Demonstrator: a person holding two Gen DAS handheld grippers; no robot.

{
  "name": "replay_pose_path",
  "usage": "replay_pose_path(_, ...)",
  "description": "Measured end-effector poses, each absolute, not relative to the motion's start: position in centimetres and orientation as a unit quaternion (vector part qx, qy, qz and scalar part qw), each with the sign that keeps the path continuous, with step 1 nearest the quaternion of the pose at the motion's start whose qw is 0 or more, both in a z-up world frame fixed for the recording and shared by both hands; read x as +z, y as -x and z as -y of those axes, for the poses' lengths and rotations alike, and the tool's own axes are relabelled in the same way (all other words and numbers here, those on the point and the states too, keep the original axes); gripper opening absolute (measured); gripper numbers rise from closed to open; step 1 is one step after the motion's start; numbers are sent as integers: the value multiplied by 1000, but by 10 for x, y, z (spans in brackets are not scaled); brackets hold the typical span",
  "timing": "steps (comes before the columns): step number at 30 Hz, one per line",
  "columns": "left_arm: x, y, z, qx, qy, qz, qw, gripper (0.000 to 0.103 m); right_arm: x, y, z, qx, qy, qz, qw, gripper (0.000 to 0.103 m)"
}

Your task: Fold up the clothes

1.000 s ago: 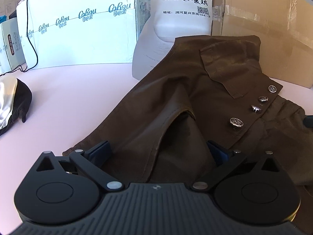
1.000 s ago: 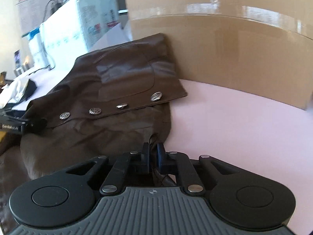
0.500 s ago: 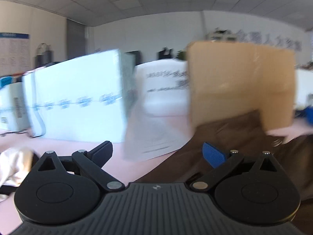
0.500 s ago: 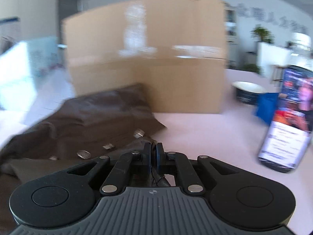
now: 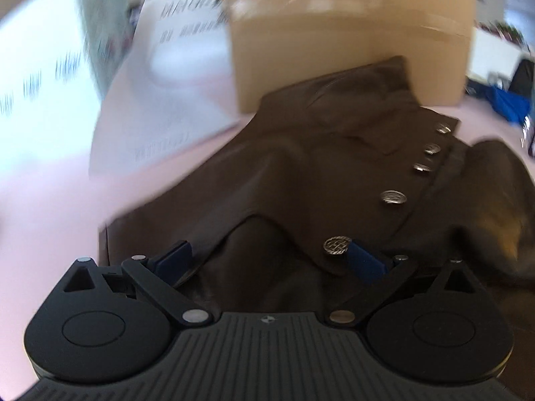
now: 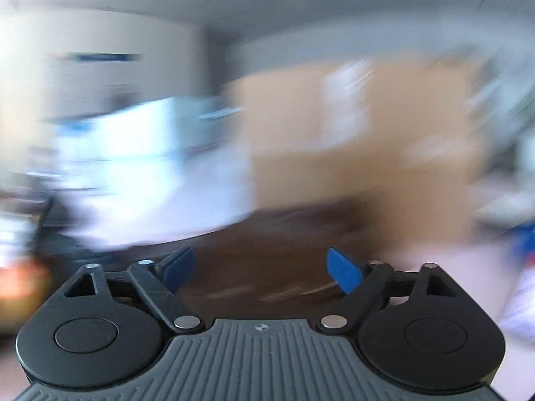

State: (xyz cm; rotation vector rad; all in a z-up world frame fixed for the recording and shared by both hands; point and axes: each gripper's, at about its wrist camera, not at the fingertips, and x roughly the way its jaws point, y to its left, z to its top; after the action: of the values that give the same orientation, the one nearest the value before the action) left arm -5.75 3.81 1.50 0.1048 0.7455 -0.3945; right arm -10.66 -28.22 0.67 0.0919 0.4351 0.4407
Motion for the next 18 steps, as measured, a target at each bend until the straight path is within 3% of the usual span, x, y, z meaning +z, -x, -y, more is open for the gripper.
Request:
replay_pose_path(3,14,45,-54,-169,-41,-370,913,103,-16,90,264,220,-30,-304,927,88)
replay_pose_path(6,9,44,-58,-156,-66,-361,917,103,-28,90,250,244,-7,-329,912,103)
replay_pose_path(18,11,-10,-59,-71,-83,-346,932,103,-36,132,202,391,30,-340,855,103)
